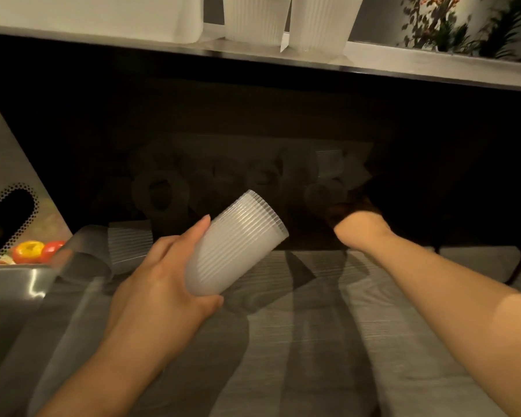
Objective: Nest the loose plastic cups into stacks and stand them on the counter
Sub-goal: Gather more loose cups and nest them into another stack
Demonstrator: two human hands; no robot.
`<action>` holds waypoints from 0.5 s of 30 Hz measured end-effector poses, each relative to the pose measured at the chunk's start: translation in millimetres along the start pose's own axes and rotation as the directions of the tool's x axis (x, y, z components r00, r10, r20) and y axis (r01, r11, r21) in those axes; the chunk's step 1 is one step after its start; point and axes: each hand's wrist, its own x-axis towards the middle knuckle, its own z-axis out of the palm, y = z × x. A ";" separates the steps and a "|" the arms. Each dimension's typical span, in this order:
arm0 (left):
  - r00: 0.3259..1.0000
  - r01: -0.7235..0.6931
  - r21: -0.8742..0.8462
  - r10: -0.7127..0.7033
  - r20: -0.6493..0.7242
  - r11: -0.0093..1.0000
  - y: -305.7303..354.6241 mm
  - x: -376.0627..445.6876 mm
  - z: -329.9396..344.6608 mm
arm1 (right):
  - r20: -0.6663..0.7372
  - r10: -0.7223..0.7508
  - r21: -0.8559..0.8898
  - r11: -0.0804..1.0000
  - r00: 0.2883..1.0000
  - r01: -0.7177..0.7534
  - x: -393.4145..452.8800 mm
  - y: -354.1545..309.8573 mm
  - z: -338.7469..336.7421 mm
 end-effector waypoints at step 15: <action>0.996 -0.049 0.059 0.044 0.080 0.997 -10.0 3.7 -2.2 | -0.216 -0.003 0.748 0.642 0.976 0.167 -33.2 -0.8 -33.1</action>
